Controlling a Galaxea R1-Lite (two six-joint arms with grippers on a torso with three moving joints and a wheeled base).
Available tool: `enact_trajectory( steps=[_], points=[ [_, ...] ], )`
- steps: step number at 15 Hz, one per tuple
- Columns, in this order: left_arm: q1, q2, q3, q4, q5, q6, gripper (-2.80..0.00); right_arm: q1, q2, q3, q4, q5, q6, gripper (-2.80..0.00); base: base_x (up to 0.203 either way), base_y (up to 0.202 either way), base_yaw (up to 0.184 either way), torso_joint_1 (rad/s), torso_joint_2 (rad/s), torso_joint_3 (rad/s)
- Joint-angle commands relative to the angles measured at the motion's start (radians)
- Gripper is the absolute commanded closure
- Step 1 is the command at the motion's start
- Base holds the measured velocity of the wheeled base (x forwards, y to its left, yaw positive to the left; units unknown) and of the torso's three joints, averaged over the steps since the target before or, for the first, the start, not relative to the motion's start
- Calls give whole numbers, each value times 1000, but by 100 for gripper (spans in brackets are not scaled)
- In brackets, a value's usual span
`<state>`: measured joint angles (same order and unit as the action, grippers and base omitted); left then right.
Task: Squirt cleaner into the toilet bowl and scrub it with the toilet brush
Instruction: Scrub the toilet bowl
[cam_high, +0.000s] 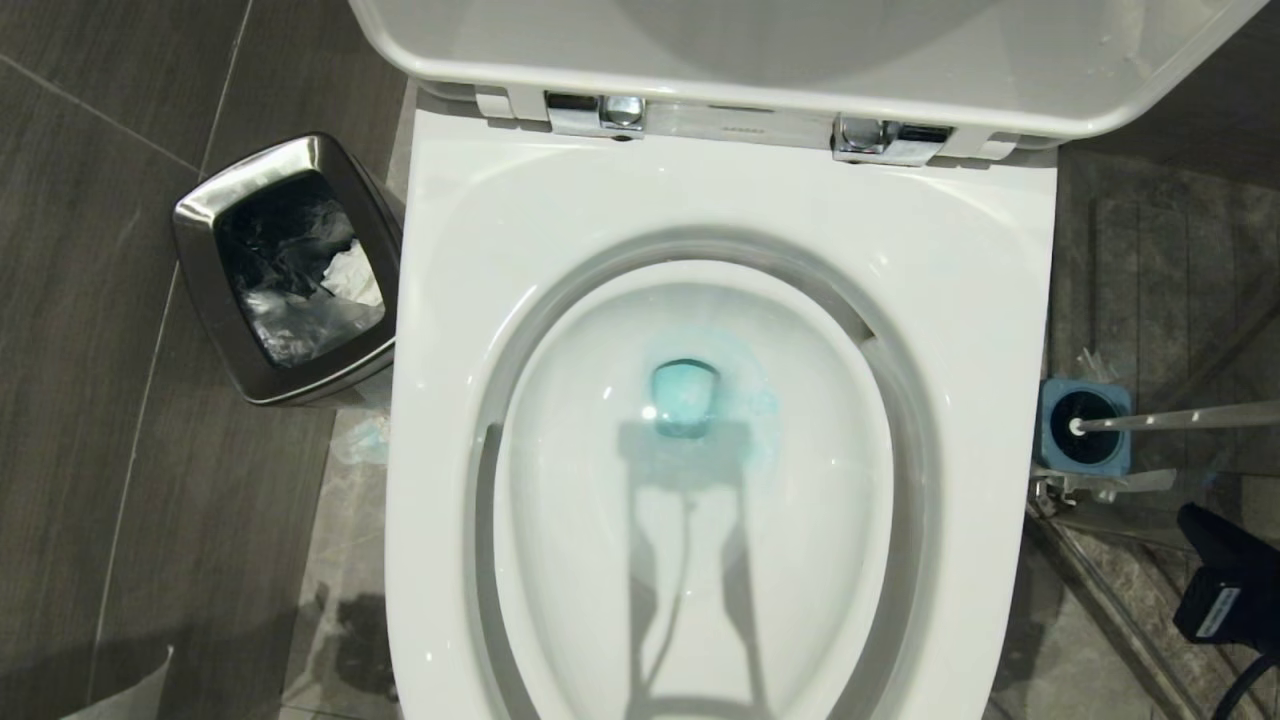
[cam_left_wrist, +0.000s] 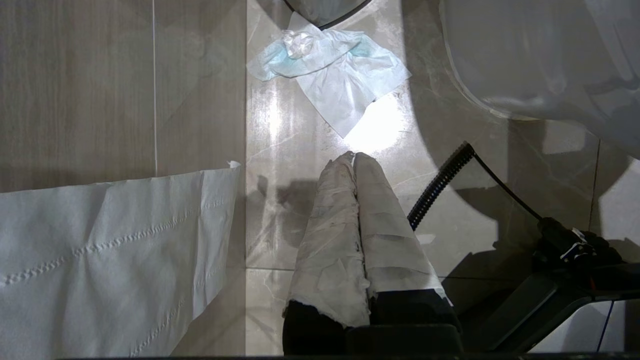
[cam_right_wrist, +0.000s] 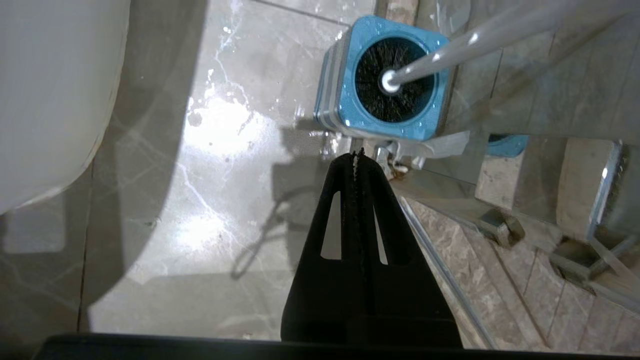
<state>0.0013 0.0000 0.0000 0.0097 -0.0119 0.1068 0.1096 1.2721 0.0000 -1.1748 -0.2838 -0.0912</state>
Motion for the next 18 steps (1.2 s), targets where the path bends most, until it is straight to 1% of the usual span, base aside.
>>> enact_trajectory(
  steps=[1,4,5,7,9,12,13,18],
  points=[
    [0,1,1,0,0,1,0,1,44,2,-20,-3,-2,0,0,0,0,0,0,0],
    [0,1,2,0,0,1,0,1,55,2,-28,-5,-1,0,0,0,0,0,0,0],
    [0,2,1,1,0,1,0,0,59,2,-36,-8,-1,-280,0,0,0,0,0,0],
    [0,0,2,0,0,1,0,-1,74,2,-49,-37,2,-280,0,0,0,0,0,0],
    [0,1,2,0,0,1,0,-1,102,2,-94,-53,25,-280,0,0,0,0,0,0],
    [0,2,1,0,0,1,0,-1,134,2,-141,-130,34,-280,0,0,0,0,0,0],
    [0,2,1,1,0,1,0,-1,138,2,-147,-144,34,-280,0,0,0,0,0,0],
    [0,0,2,0,0,1,0,-1,173,1,-222,-181,35,-280,0,0,0,0,0,0]
  ],
)
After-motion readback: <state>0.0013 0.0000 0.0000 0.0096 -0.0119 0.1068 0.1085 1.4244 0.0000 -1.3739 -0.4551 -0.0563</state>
